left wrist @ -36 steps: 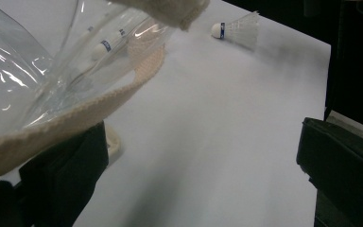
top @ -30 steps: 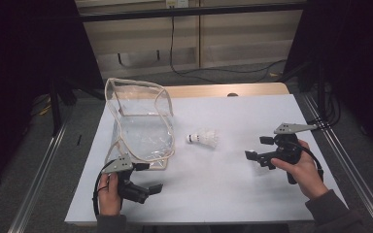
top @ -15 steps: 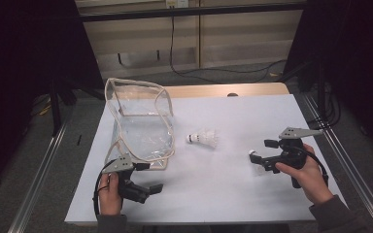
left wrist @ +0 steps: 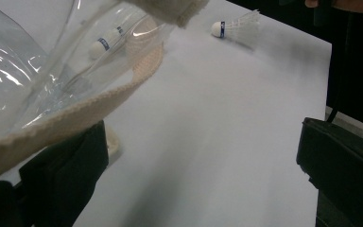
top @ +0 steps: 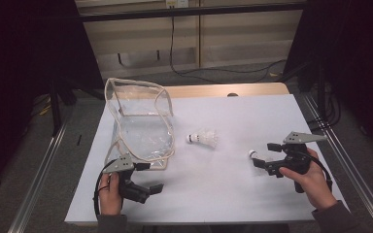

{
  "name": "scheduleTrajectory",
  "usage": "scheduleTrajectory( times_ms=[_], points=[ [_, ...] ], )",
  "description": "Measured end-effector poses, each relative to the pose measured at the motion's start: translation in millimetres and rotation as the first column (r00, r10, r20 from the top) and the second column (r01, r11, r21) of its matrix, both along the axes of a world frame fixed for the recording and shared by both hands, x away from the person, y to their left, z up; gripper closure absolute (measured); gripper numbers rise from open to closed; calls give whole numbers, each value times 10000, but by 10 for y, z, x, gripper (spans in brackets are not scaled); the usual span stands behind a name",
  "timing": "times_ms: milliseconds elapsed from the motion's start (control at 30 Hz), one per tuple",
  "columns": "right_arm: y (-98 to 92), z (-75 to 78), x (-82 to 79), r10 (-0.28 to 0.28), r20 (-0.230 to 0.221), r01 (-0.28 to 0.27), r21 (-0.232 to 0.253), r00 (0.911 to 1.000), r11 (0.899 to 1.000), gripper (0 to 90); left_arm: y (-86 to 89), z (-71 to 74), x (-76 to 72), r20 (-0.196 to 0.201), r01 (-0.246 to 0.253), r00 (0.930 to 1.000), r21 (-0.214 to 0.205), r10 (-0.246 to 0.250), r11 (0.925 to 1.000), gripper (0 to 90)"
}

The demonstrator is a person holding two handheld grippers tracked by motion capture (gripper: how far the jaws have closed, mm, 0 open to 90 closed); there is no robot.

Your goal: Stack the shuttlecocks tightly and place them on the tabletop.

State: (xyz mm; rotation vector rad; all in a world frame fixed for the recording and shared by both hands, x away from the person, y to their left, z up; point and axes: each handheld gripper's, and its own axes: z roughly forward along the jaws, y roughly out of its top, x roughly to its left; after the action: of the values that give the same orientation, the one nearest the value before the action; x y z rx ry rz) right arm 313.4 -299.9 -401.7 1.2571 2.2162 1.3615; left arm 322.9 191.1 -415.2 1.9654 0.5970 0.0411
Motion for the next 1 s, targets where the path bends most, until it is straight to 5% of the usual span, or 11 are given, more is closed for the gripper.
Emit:
scheduleTrajectory(
  times_ms=[1000],
  points=[
    [-92, -130, -176, -112, -101, 113, 74, 9999, 9999, 102, -7, 4, 8, 43, -24, 10000, 0, 24, 10000, 30]
  ],
)
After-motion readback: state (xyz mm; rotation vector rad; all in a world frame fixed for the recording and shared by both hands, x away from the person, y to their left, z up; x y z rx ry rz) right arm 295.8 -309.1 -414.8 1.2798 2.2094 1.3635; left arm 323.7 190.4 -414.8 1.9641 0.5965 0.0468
